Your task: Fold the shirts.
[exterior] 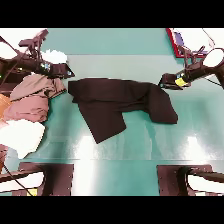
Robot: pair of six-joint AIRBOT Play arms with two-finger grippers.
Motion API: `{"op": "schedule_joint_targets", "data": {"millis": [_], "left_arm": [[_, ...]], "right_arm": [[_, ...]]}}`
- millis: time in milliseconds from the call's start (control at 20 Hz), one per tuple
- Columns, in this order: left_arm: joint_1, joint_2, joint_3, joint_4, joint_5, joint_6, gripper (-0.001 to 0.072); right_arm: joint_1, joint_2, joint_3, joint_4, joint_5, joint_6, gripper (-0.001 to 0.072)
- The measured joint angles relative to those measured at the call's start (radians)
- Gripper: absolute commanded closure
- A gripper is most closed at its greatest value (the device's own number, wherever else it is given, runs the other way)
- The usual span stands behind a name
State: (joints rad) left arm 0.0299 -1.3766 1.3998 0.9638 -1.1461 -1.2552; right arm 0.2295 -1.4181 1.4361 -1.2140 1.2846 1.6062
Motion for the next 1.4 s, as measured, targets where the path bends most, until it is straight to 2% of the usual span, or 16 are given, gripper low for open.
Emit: {"op": "schedule_joint_targets", "data": {"millis": [150, 300, 400, 600, 750, 1000, 1100, 1200, 1300, 1350, 1400], "left_arm": [[0.056, -0.002, -0.028, 0.003, -0.051, -0.007, 0.0070], [0.093, 0.029, -0.136, 0.002, -0.100, -0.011, 0.0070], [0.090, 0.042, -0.244, -0.003, -0.093, -0.010, 0.0070], [0.013, 0.052, -0.442, -0.022, 0.061, 0.001, 0.0070], [-0.031, 0.046, -0.504, -0.027, 0.180, 0.000, 0.0070], [-0.053, 0.008, -0.531, -0.077, 0.254, -0.014, 0.0070], [-0.058, -0.014, -0.535, -0.132, 0.264, 0.010, 0.0071], [-0.074, -0.037, -0.538, -0.171, 0.274, 0.033, 0.0393], [-0.092, -0.051, -0.539, -0.182, 0.246, 0.042, 0.0642], [-0.098, -0.055, -0.532, -0.176, 0.230, 0.045, 0.0687], [-0.096, -0.056, -0.515, -0.175, 0.212, 0.050, 0.0687]], "right_arm": [[-0.051, -0.003, 0.030, 0.082, 0.041, -0.050, 0.0211], [-0.092, 0.073, -0.043, 0.119, 0.056, -0.074, 0.0215], [-0.106, 0.138, -0.116, 0.134, 0.040, -0.081, 0.0372], [-0.116, 0.243, -0.234, 0.146, 0.002, -0.087, 0.0376], [-0.119, 0.286, -0.269, 0.152, 0.003, -0.089, 0.0376], [-0.112, 0.311, -0.286, 0.169, 0.013, -0.090, 0.0376], [-0.107, 0.313, -0.288, 0.172, 0.013, -0.090, 0.0376], [-0.105, 0.315, -0.289, 0.175, 0.011, -0.090, 0.0376], [-0.104, 0.316, -0.289, 0.175, 0.010, -0.090, 0.0375], [-0.109, 0.316, -0.289, 0.175, 0.010, -0.090, 0.0373], [-0.120, 0.316, -0.289, 0.175, 0.014, -0.090, 0.0373]]}}
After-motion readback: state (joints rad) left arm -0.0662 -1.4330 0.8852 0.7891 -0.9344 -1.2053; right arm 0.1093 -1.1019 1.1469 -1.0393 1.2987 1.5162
